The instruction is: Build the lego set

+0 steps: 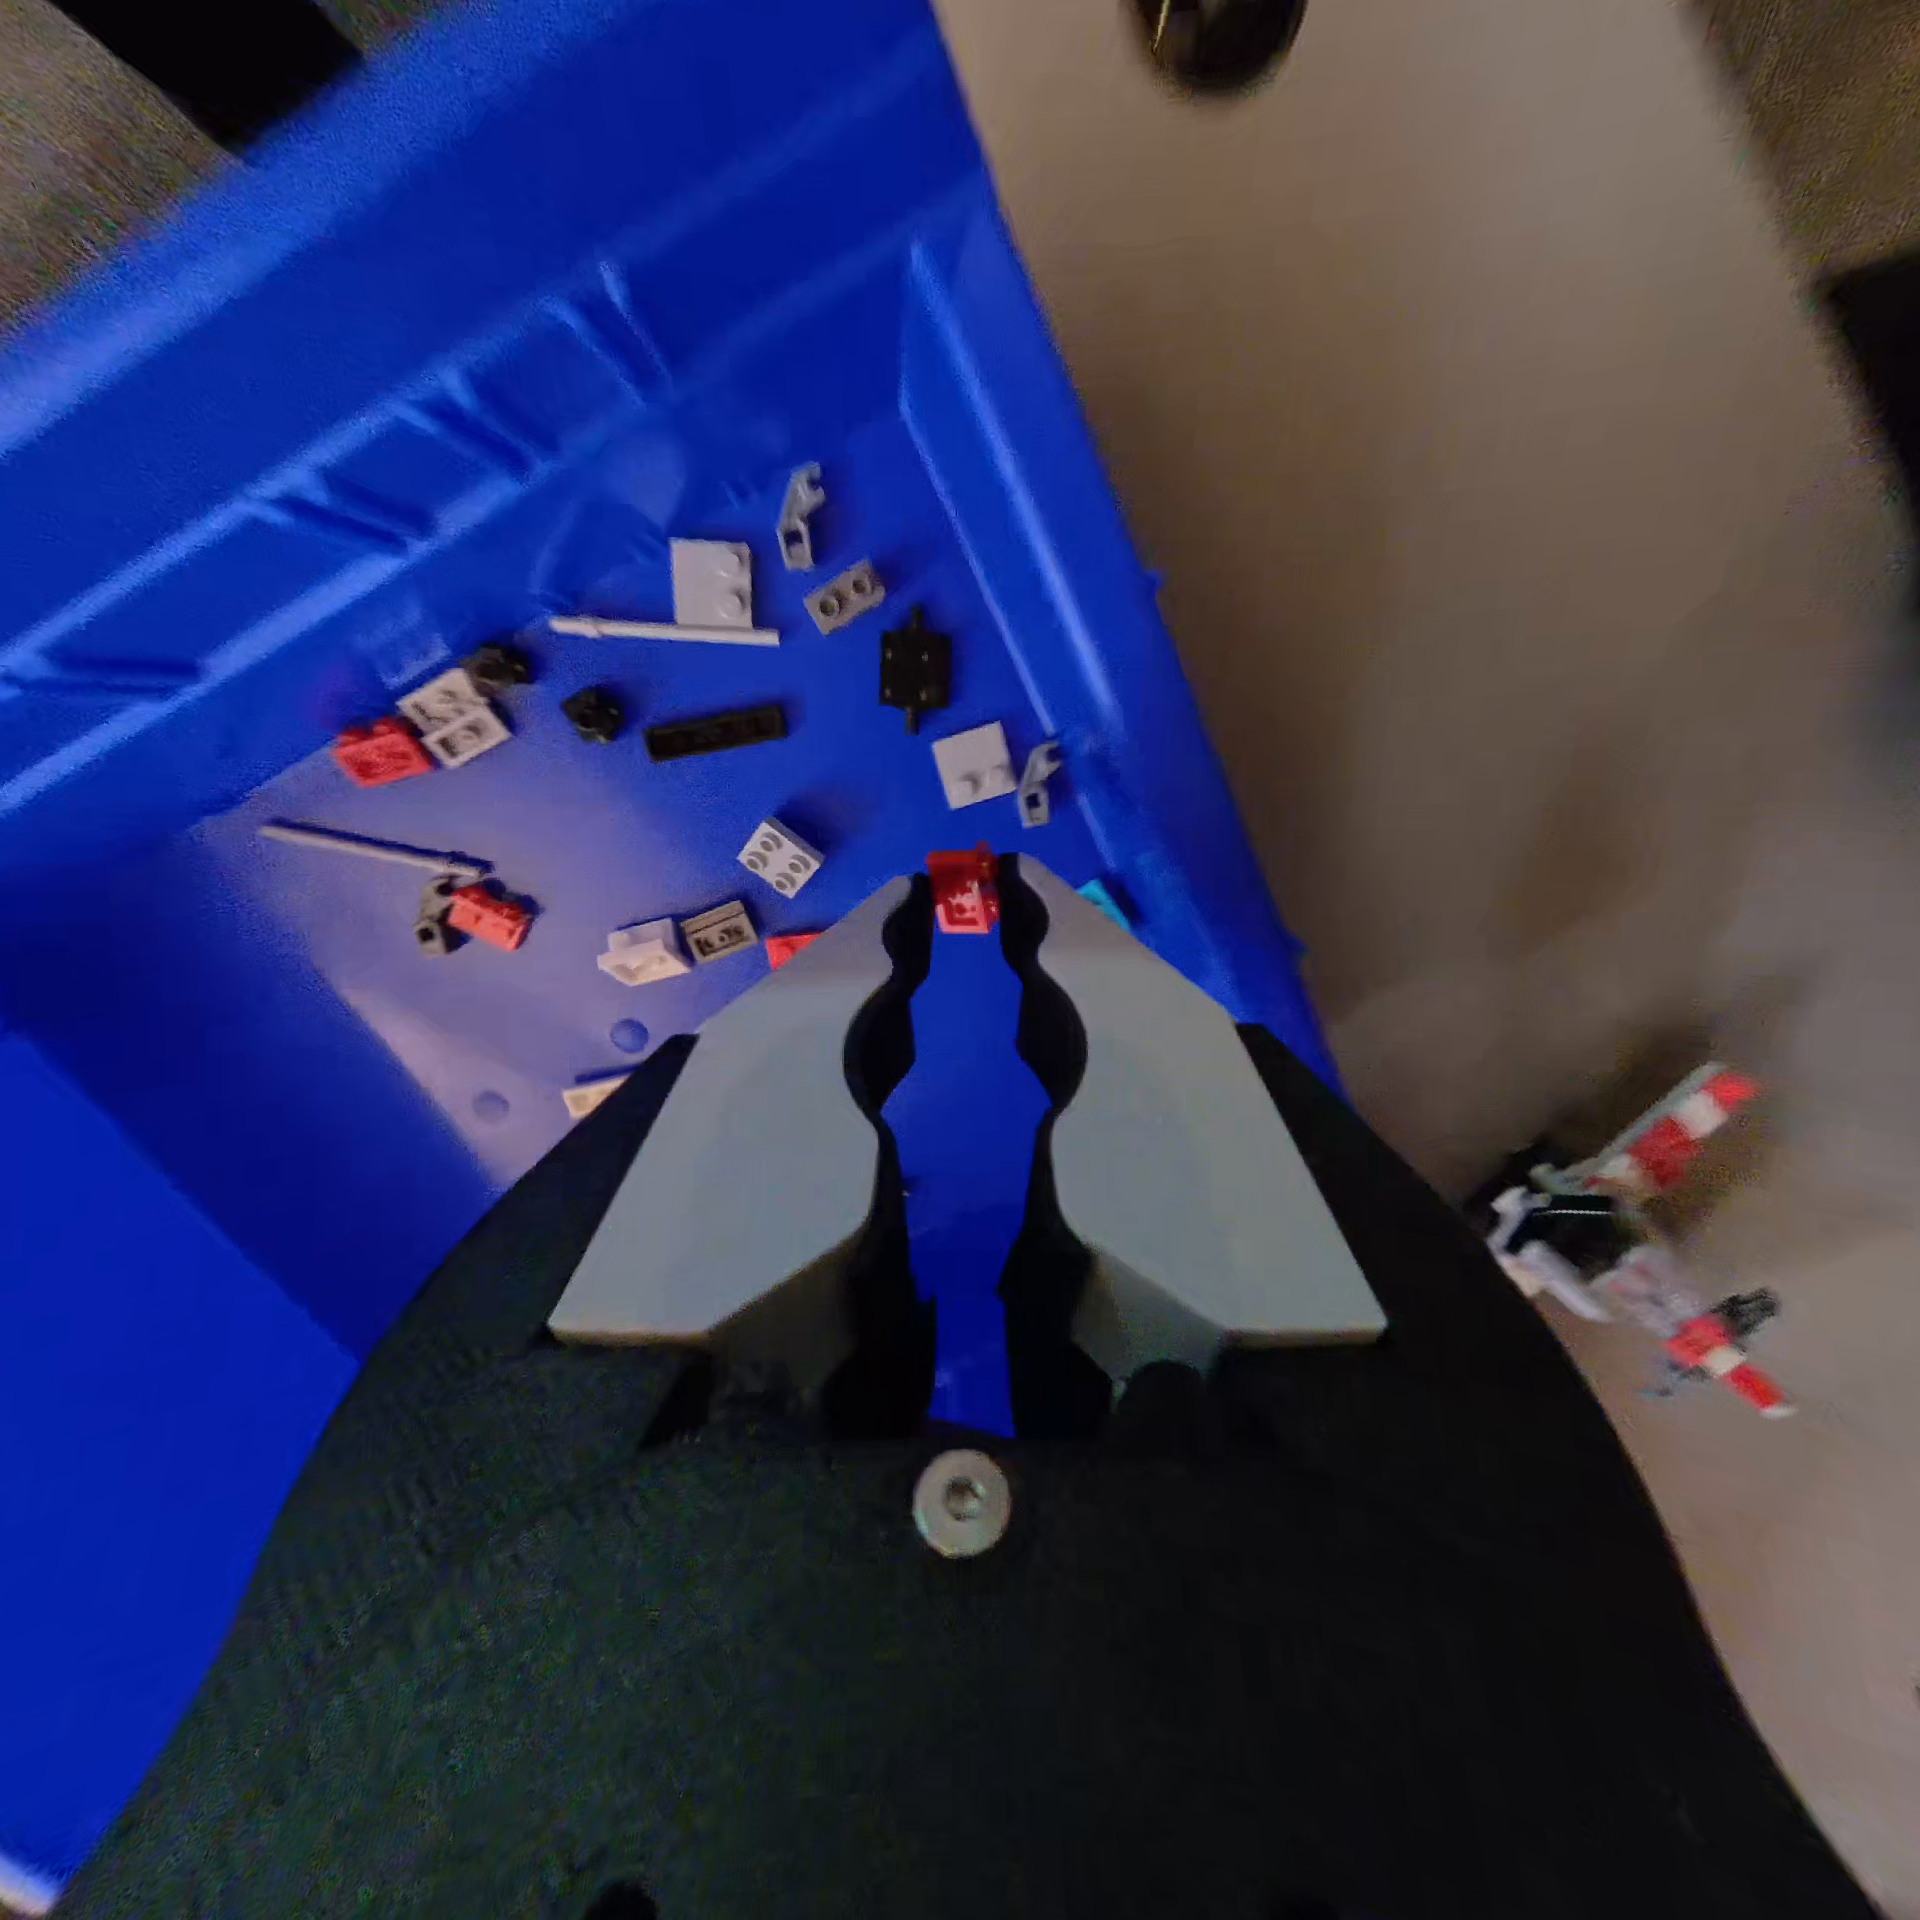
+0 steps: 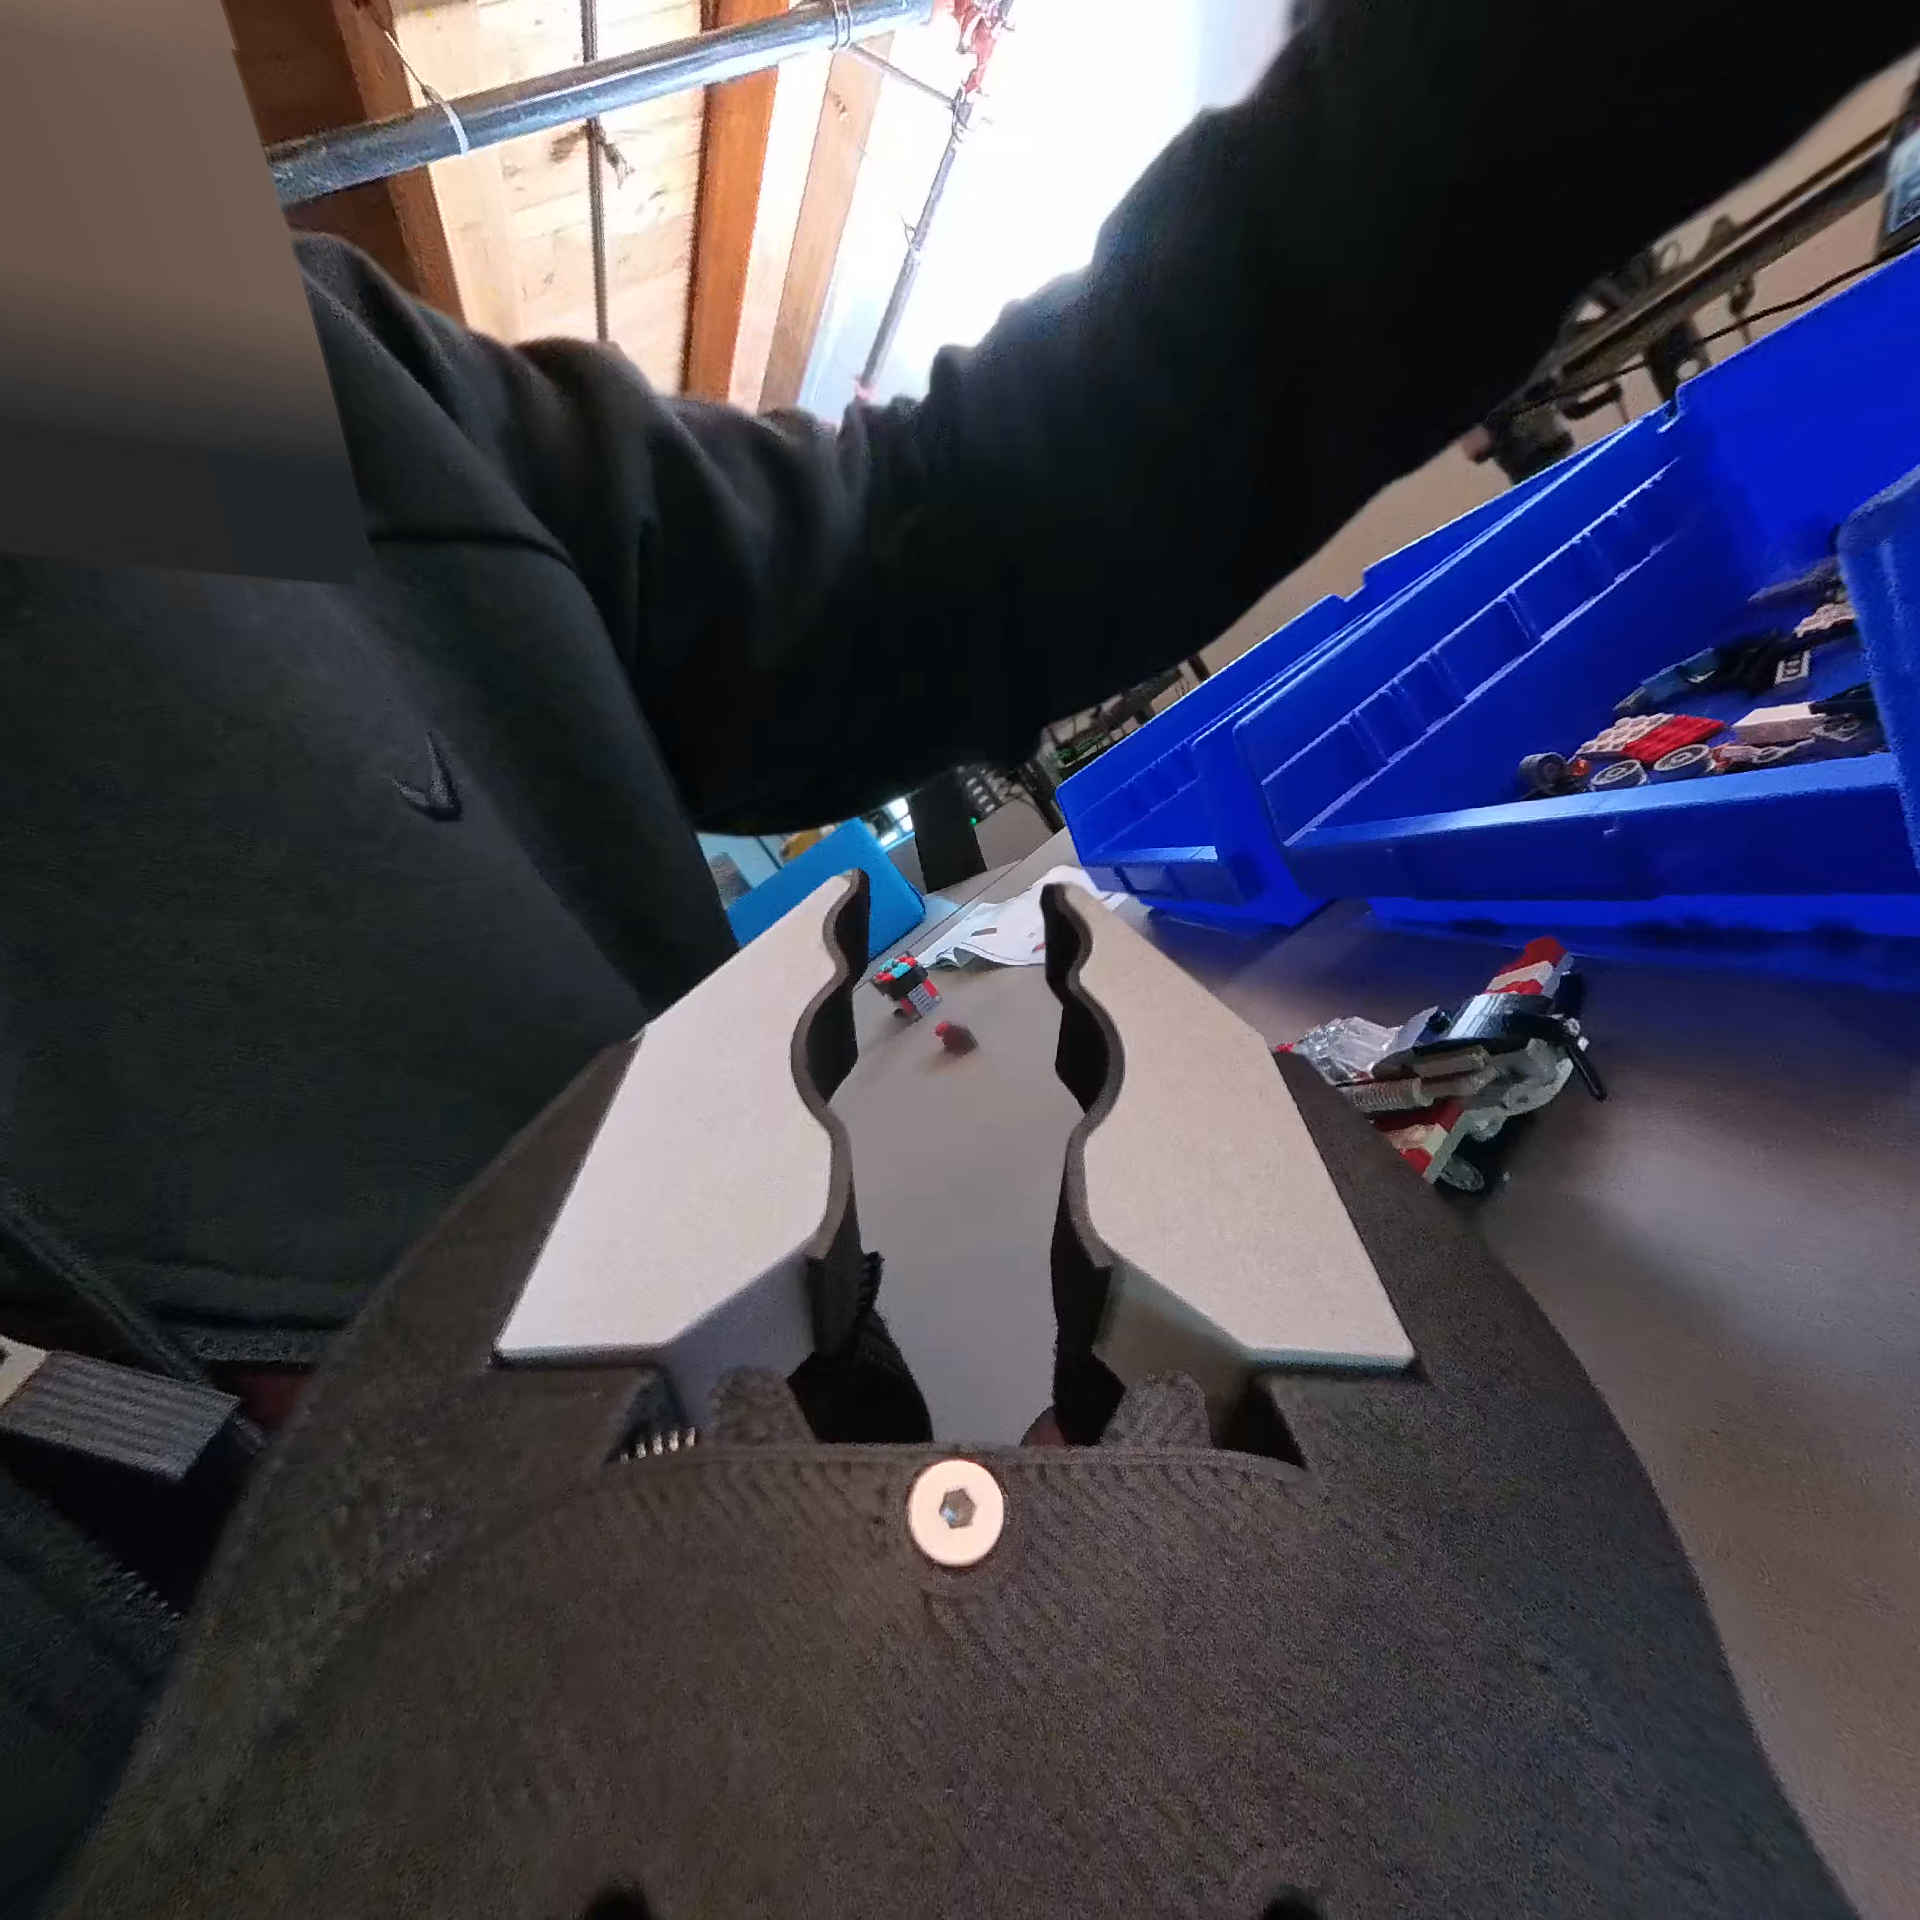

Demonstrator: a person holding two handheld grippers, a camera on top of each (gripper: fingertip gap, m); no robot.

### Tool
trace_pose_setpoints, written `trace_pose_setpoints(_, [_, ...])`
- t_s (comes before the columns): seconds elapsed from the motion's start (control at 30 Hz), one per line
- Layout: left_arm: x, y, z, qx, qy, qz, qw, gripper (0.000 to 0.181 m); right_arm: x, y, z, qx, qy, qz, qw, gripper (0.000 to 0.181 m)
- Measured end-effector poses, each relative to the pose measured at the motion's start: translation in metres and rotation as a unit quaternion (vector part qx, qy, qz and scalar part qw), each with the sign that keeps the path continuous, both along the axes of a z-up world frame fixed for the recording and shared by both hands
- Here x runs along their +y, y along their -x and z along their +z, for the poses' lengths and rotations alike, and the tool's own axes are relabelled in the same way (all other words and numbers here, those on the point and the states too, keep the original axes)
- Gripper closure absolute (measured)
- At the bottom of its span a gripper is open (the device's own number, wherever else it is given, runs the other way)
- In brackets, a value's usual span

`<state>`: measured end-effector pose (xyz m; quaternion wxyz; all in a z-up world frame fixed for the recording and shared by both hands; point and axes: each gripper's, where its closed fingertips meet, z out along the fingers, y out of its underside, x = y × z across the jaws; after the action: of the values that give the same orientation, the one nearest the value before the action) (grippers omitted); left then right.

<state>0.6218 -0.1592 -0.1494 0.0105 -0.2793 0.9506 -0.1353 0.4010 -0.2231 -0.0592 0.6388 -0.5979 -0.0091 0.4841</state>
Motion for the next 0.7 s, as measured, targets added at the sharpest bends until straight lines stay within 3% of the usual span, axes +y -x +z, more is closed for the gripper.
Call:
trace_pose_setpoints(0.03, [-0.003, 0.004, 0.017, -0.022, 0.024, 0.018, 0.999, 0.169, -0.001, 0.000, 0.000, -0.002, 0.002, 0.004, 1.000, 0.148])
trace_pose_setpoints(0.17, [-0.001, 0.047, 0.077, -0.102, 0.087, 0.110, 0.985, 0.169, -0.011, 0.006, 0.001, -0.014, 0.000, 0.038, 0.999, 0.147])
trace_pose_setpoints(0.3, [0.024, 0.129, 0.098, -0.151, 0.091, 0.251, 0.952, 0.169, -0.025, 0.020, -0.002, -0.031, 0.004, 0.099, 0.995, 0.147])
trace_pose_setpoints(0.4, [0.044, 0.212, 0.082, -0.151, 0.071, 0.387, 0.907, 0.168, -0.038, 0.030, -0.004, -0.039, 0.004, 0.137, 0.990, 0.147])
trace_pose_setpoints(0.53, [0.062, 0.345, 0.034, -0.109, 0.000, 0.561, 0.821, 0.168, -0.052, 0.037, -0.005, -0.039, 0.004, 0.168, 0.985, 0.148])
trace_pose_setpoints(0.63, [0.063, 0.430, 0.002, -0.068, -0.056, 0.646, 0.758, 0.168, -0.055, 0.040, -0.001, -0.048, -0.001, 0.175, 0.983, 0.148])
trace_pose_setpoints(0.7, [0.061, 0.463, -0.012, -0.051, -0.075, 0.675, 0.732, 0.168, -0.053, 0.039, 0.001, -0.059, -0.004, 0.168, 0.984, 0.148])
